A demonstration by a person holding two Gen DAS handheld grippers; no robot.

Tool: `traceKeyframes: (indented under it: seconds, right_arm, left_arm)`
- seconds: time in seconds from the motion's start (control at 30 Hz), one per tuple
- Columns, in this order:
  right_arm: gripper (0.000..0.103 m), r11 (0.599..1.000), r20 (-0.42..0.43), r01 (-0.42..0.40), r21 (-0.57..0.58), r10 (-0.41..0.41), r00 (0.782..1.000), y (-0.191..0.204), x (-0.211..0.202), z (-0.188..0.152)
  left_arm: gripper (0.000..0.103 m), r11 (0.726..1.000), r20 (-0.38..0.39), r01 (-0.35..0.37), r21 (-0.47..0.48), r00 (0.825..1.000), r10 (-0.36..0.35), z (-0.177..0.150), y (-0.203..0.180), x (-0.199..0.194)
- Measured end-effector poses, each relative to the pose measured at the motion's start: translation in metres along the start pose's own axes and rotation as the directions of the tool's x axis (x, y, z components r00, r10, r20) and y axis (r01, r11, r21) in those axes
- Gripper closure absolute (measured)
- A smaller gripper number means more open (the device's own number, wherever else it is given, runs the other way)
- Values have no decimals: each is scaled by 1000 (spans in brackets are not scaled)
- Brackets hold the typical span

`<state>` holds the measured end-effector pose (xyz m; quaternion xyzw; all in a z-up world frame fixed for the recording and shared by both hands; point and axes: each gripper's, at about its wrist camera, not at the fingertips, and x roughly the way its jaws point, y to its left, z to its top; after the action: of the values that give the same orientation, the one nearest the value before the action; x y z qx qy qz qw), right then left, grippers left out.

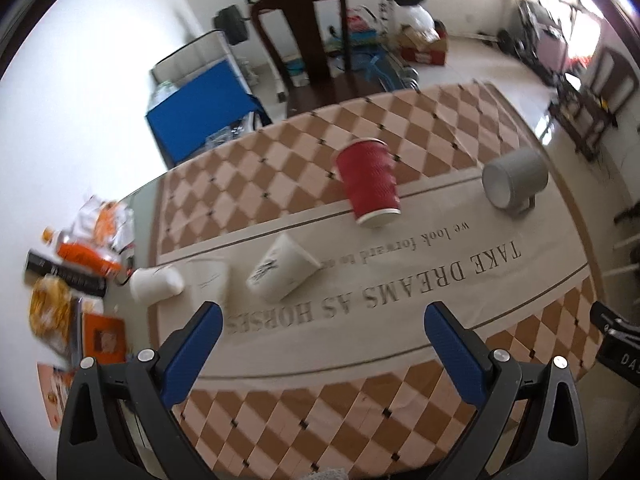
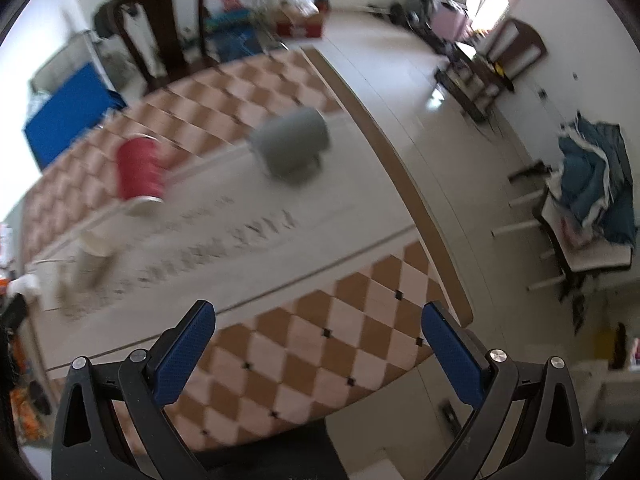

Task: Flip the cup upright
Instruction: 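Reach the right tool to the grey mug and close around its body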

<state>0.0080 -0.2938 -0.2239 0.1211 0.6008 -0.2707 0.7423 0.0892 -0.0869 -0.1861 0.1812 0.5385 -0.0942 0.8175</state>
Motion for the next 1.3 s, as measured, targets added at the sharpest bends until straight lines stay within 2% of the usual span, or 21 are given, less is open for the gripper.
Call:
traceKeyframes:
  seconds: [0.13,0.27,0.4,0.53,0.7,0.83,0.9,0.97,1.07,1.3]
  right_arm:
    - [0,1000,-102,23,11,-21,995,-20,68,10]
    - [0,999,-195,5,35,1,981,-35,120,19]
    - [1,999,-254,0,53,14,967,-50,158,29]
    - [7,997,-288,-4,77,26,957,-68,193,41]
    - [20,996,-306,-8,92,36,951,-79,221,54]
    - [22,994,-313,-13,112,48,949,-86,240,67]
    - [22,992,-312,-13,122,51,949,-89,246,73]
    - [22,991,-311,-13,133,54,949,-91,249,80]
    - [22,989,-312,-10,148,56,948,-94,256,90]
    - [22,983,-314,4,183,54,948,-104,267,102]
  left_arm:
    - [0,998,-56,26,60,998,-22,18,-39,37]
    - [0,993,-114,48,112,993,-35,39,-76,71]
    - [0,982,-118,63,177,992,-42,62,-113,95]
    - [0,960,-100,78,270,994,-52,88,-148,110]
    - [0,898,-88,89,431,994,-57,116,-192,123]
    - [0,823,-70,85,561,996,-55,134,-223,133]
    - [0,777,-87,111,619,994,-73,141,-238,140]
    - [1,742,-113,144,654,989,-93,145,-249,145]
    - [4,704,-170,204,680,978,-119,149,-261,155]
    - [5,627,-237,247,739,966,-103,151,-296,177]
